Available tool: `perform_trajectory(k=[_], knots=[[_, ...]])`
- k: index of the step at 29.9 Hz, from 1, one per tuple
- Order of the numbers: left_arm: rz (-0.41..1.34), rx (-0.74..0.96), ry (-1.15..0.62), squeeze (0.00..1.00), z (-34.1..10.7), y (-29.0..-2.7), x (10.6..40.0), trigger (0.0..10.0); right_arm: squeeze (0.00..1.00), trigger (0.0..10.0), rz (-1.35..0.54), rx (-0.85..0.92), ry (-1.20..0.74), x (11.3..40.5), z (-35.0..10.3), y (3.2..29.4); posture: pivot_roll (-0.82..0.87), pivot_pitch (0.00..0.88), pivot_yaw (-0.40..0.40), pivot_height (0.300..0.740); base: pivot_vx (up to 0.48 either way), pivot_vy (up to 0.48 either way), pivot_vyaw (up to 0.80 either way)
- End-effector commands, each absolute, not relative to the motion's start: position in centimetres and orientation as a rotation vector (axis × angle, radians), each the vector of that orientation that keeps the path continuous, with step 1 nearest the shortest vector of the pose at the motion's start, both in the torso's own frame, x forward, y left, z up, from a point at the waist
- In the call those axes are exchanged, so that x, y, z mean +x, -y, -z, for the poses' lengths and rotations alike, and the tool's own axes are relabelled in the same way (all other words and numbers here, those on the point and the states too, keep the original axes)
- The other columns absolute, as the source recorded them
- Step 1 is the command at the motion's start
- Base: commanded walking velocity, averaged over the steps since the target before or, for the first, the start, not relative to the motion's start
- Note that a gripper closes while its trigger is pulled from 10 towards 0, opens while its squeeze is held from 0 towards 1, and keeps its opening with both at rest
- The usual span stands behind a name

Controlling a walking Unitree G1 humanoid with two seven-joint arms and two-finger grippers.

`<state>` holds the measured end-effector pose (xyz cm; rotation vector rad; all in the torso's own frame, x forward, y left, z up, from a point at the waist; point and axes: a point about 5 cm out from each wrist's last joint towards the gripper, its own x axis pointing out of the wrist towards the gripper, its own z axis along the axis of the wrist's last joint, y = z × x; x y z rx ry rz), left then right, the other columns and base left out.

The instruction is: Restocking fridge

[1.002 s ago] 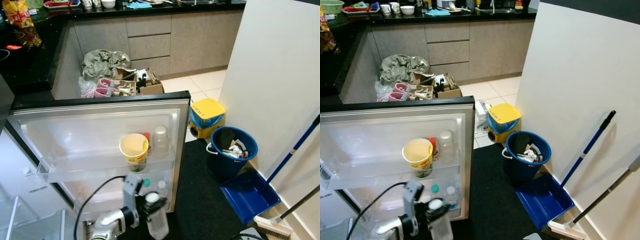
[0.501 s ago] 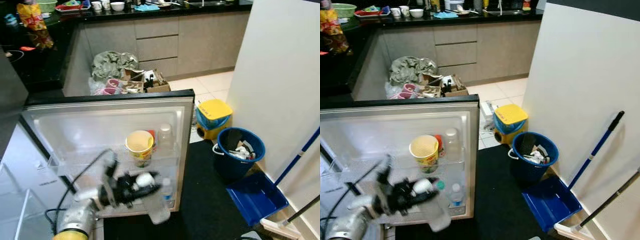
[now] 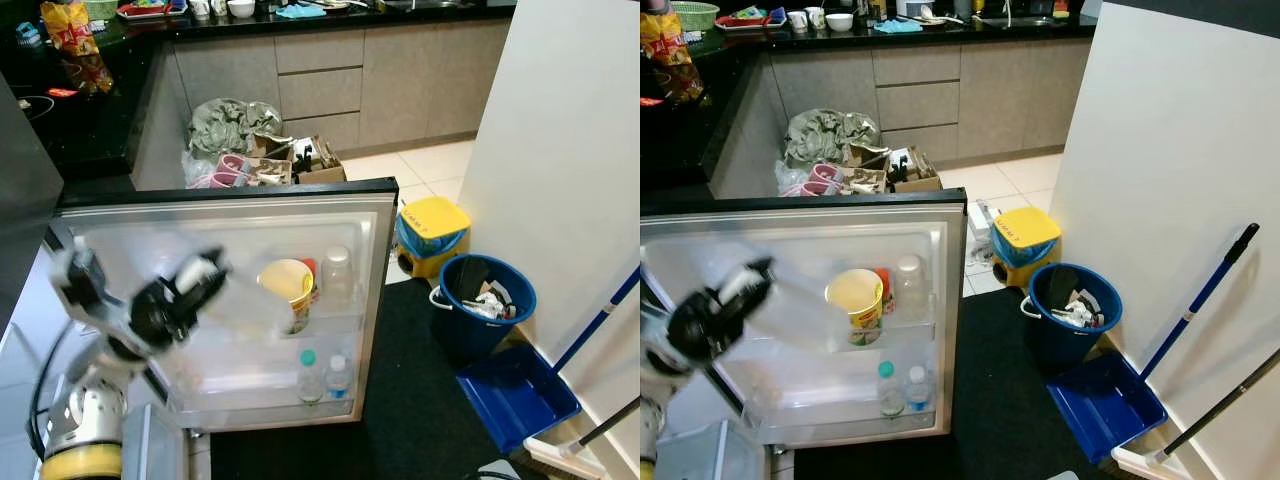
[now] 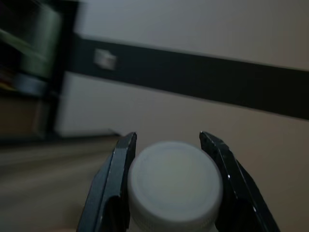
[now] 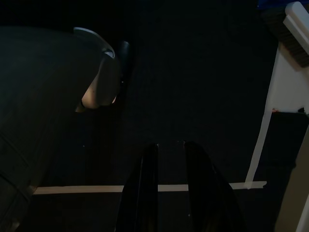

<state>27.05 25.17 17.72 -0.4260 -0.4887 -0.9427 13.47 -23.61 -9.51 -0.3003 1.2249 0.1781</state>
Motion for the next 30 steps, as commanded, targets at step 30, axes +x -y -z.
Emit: perform_trajectory(k=[30], knots=[[0.314, -0.216, 0.282, 0.00, -12.9, -24.4, 32.4, 10.0, 0.00, 10.0, -0.187, -0.263, -1.237, 12.6, 10.1, 22.3, -0.05, 0.000, 0.052, 0.740, 0.000, 0.000, 0.00]])
